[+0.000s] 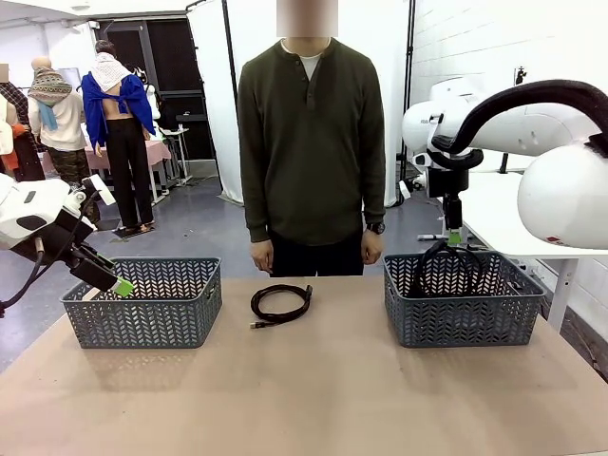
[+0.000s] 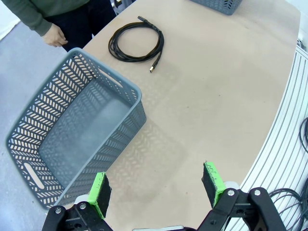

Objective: Organize the cables according to human instructions.
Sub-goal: Pick up a bundle of cables and place it in the basket indicated by the human.

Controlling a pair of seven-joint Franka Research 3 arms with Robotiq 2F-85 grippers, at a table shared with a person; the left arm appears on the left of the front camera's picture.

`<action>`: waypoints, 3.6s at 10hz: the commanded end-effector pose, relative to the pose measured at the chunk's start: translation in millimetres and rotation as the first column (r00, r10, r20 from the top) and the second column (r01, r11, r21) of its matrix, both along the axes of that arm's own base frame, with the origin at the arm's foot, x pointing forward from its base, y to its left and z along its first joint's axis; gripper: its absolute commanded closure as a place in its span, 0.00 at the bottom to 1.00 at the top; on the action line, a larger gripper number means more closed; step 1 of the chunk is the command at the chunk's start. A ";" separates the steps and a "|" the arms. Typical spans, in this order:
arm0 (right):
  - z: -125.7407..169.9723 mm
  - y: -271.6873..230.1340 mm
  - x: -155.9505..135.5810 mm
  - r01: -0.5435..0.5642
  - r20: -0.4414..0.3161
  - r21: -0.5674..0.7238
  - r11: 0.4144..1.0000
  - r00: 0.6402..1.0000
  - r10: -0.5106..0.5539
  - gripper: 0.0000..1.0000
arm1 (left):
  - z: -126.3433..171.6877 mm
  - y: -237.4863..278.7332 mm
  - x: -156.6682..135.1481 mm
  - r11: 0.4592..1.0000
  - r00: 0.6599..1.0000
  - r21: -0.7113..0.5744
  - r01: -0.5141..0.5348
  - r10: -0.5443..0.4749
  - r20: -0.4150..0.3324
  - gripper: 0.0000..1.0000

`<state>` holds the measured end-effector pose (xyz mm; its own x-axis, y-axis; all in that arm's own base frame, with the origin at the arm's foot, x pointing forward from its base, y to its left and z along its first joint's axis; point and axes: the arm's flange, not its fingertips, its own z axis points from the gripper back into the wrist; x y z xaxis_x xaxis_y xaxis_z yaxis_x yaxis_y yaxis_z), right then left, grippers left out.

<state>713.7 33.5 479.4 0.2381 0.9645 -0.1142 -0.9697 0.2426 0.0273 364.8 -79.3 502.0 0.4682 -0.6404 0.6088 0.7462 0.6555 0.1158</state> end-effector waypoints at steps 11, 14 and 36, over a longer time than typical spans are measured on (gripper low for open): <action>4.6 5.4 -2.1 -0.029 0.000 0.021 0.999 1.000 0.029 0.00 | -0.6 1.7 0.9 1.000 1.000 -0.014 0.004 -0.004 0.001 0.00; 48.3 43.7 -49.7 0.067 0.114 0.094 0.993 0.990 -0.078 0.00 | -0.6 1.7 0.9 1.000 1.000 -0.014 0.004 -0.004 0.001 0.00; 22.7 174.0 -125.9 0.000 0.245 0.294 0.956 0.967 -0.076 0.00 | -0.6 1.7 0.9 1.000 1.000 -0.014 0.004 -0.004 0.001 0.00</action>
